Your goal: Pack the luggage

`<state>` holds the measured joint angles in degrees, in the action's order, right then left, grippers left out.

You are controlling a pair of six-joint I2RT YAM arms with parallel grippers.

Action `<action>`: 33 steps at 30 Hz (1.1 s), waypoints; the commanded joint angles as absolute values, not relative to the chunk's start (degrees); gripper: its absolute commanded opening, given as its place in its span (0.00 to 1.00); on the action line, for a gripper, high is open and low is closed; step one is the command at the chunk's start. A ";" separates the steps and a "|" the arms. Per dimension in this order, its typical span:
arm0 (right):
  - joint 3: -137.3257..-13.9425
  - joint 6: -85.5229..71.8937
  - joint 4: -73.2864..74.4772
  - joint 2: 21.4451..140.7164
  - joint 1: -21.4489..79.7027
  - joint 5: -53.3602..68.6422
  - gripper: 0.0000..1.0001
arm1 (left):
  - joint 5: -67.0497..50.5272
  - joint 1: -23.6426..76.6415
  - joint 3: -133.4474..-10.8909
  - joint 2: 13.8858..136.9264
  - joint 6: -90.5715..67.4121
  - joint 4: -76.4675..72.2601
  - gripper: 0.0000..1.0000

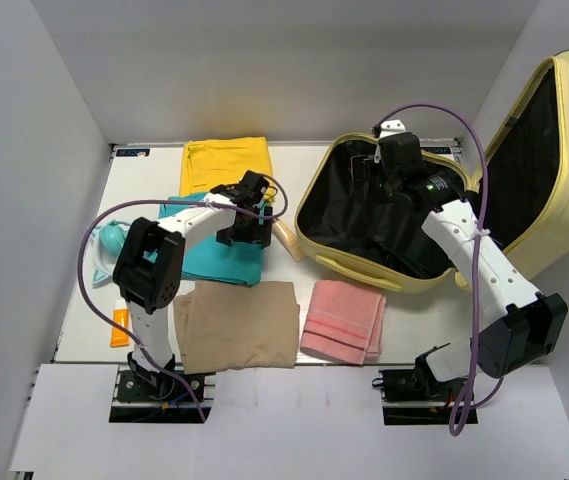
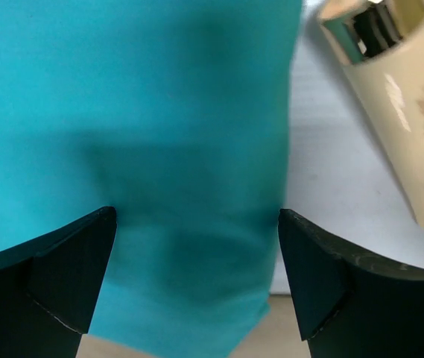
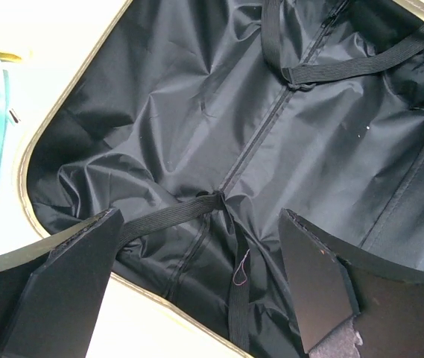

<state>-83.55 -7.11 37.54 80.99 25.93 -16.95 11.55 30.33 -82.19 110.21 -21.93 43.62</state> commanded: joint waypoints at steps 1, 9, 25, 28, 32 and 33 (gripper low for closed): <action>-83.58 -7.91 35.33 79.10 25.84 -18.72 0.90 | 7.47 29.44 -80.42 111.17 -23.03 36.39 1.00; -83.14 -8.26 34.72 78.84 25.66 -18.81 0.90 | 8.88 29.35 -83.50 117.77 -22.15 39.46 1.00; -81.65 -9.58 33.49 77.61 25.66 -20.74 0.90 | 4.84 29.09 -82.89 122.00 -19.17 43.25 0.00; -80.78 -9.32 32.61 76.38 25.66 -21.10 0.90 | 2.22 27.35 -80.26 118.31 -18.81 40.35 0.00; -80.51 -8.61 32.25 75.76 25.67 -18.90 0.90 | -7.71 23.83 -76.29 106.54 -19.07 31.84 0.00; -80.51 -8.44 32.34 75.67 25.75 -18.55 0.90 | -9.56 23.21 -76.03 105.31 -18.90 30.95 0.00</action>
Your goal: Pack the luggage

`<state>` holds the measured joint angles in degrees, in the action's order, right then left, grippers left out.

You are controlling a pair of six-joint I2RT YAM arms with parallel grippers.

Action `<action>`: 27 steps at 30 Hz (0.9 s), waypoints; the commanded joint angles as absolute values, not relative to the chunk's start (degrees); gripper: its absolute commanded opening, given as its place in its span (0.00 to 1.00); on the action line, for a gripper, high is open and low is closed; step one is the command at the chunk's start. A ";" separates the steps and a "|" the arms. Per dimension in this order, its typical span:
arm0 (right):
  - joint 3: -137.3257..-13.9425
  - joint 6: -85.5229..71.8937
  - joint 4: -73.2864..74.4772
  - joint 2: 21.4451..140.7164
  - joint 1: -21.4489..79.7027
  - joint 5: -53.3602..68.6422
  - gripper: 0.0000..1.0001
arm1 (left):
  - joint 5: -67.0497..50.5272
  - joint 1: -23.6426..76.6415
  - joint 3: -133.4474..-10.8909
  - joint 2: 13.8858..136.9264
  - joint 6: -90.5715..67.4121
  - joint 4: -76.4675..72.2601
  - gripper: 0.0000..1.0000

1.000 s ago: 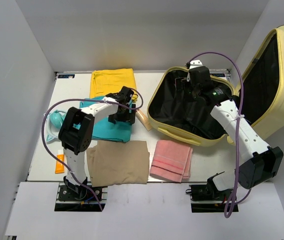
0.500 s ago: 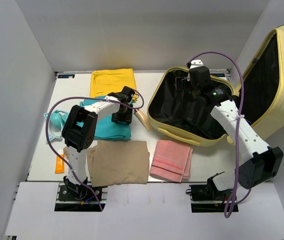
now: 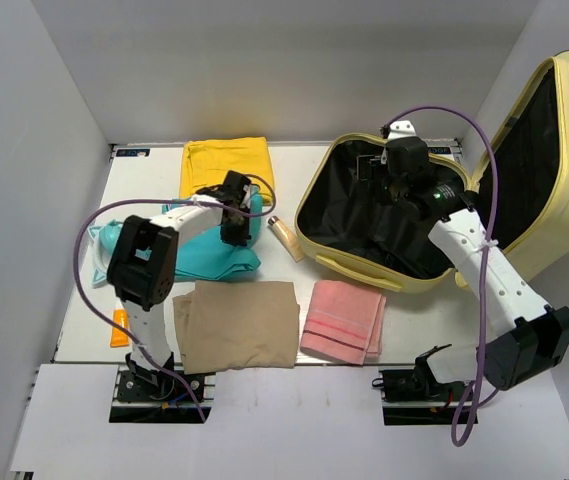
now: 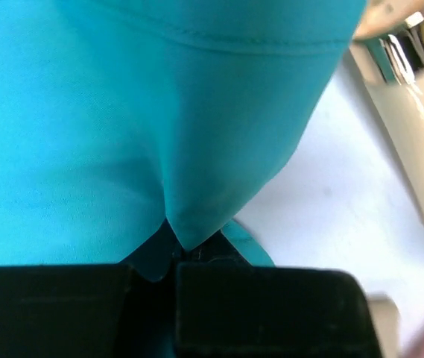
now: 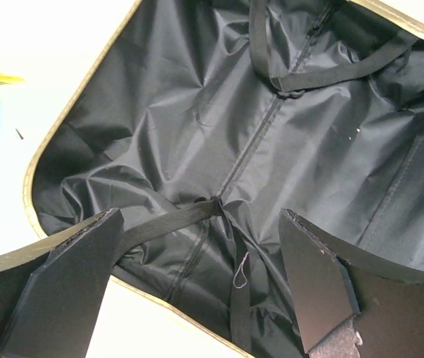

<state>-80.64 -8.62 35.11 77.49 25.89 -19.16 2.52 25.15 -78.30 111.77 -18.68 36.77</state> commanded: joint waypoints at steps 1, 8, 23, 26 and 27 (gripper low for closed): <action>-80.51 -8.52 32.60 75.59 25.75 -17.41 0.90 | -14.10 22.07 -77.16 102.25 -19.07 30.15 0.00; -78.23 -8.26 32.78 74.09 25.84 -16.08 0.90 | -19.94 22.93 -86.64 96.86 -14.52 32.60 0.00; -80.25 -27.92 23.22 84.37 25.40 5.97 0.90 | -21.27 33.31 -91.23 97.65 -10.64 31.56 0.00; -77.09 -32.84 17.15 84.29 25.49 10.27 0.90 | -21.18 35.50 -90.53 97.30 -10.72 30.76 0.00; -75.69 -33.57 13.83 84.03 25.40 11.41 0.90 | -21.36 36.03 -90.18 97.12 -10.72 29.98 0.00</action>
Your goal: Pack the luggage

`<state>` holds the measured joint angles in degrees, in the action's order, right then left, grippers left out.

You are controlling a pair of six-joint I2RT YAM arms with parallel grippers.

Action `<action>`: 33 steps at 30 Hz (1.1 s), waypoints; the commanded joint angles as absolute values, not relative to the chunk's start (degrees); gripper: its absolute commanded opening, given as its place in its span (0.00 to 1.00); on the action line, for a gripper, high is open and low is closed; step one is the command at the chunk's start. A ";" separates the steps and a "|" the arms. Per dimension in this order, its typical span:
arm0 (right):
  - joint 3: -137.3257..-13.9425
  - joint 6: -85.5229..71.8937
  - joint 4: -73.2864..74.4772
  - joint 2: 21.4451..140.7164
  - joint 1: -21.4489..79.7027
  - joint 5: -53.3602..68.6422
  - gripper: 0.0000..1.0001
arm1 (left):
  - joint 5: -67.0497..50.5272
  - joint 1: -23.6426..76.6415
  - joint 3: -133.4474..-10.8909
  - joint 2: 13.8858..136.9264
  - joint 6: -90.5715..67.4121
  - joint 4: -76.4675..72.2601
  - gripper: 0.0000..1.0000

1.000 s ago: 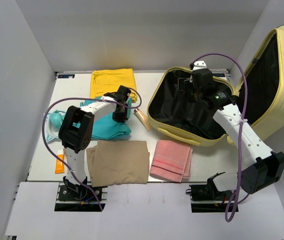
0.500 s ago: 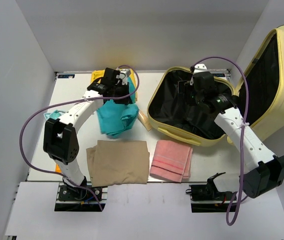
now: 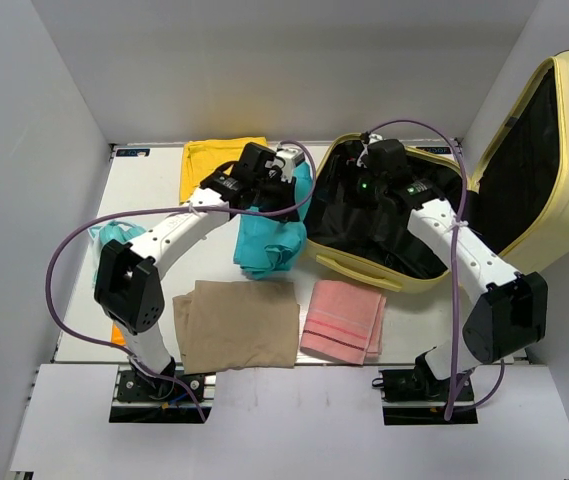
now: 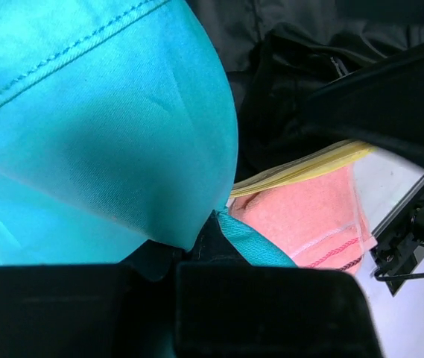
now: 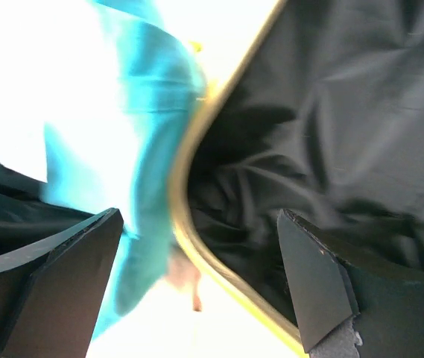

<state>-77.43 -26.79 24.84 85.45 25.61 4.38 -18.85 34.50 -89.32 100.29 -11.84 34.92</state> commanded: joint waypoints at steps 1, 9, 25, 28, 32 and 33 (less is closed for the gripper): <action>-75.50 -34.62 13.89 84.02 25.31 11.08 0.90 | -21.18 36.47 -89.74 97.12 -10.98 29.80 0.00; -75.14 -39.29 12.66 87.44 25.40 16.94 0.90 | -21.27 37.88 -89.21 97.47 -11.16 28.57 0.00; -76.81 -38.50 4.49 97.99 26.02 24.86 0.90 | -22.06 40.96 -90.00 96.59 -6.16 31.64 0.00; -76.90 -37.88 2.29 99.57 26.10 29.17 0.90 | -23.38 41.13 -90.00 96.33 -4.84 31.82 0.00; -79.71 -37.79 4.74 102.74 26.28 32.34 0.63 | -22.24 41.22 -92.01 97.03 -4.66 33.22 0.00; -80.24 -38.05 5.18 102.92 26.11 33.39 0.47 | -22.41 41.39 -92.11 97.12 -4.48 33.66 0.00</action>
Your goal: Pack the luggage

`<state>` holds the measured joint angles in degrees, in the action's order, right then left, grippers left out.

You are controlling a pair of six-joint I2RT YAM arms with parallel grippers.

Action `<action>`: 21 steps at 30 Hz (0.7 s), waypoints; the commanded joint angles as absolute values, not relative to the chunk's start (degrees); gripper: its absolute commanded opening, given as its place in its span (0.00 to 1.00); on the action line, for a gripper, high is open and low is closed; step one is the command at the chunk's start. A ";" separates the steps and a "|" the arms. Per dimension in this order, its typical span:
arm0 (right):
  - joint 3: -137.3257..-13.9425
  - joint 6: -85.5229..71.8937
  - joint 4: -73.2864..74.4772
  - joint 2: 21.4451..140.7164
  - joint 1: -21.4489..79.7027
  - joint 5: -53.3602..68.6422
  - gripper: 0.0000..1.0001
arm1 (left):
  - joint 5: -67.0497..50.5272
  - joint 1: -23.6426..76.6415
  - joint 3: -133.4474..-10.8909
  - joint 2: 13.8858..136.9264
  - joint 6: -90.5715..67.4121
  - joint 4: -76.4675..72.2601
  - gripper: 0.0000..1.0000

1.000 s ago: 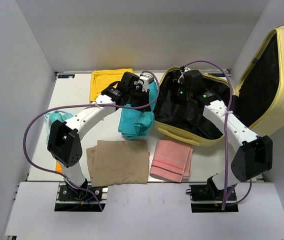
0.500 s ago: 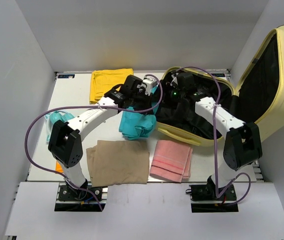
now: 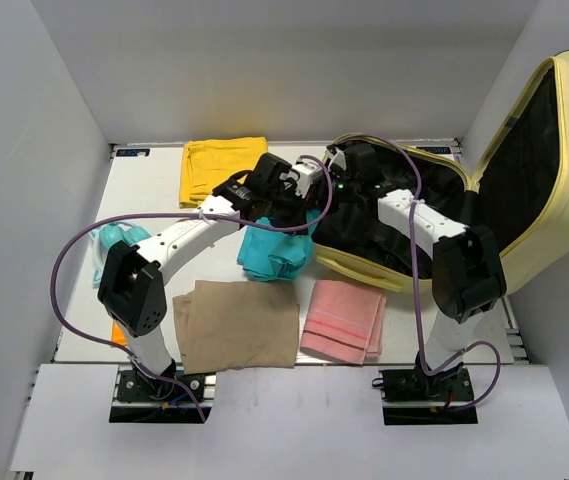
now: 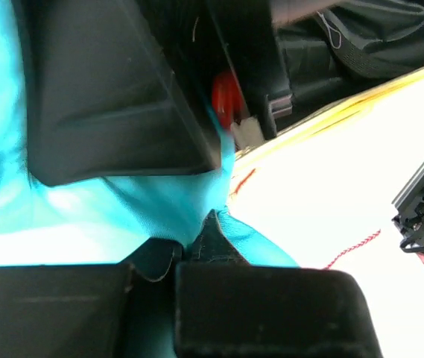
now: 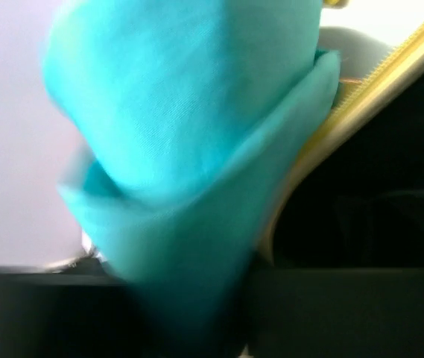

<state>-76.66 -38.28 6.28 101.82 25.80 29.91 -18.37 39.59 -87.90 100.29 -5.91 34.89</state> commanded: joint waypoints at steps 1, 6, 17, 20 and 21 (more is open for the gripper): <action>-80.42 -38.06 5.19 103.01 26.10 33.40 0.11 | -22.33 41.31 -92.28 97.12 -4.48 33.92 0.00; -83.75 -34.46 12.01 101.60 25.93 31.46 0.00 | -18.37 41.31 -92.90 94.67 -5.18 36.91 1.00; -108.90 -24.17 44.03 102.84 19.61 29.62 0.00 | -0.81 38.94 -81.31 76.48 -8.25 38.40 1.00; -104.88 -23.64 43.42 100.73 16.27 28.22 0.00 | -0.35 36.49 -80.69 75.15 -9.67 40.51 1.00; -103.90 -23.47 42.55 100.29 14.69 28.21 0.00 | 1.13 36.39 -80.34 74.97 -10.02 41.04 1.00</action>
<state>-105.69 -25.02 39.62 103.50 18.48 29.12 -3.95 37.95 -82.04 75.24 -8.03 38.79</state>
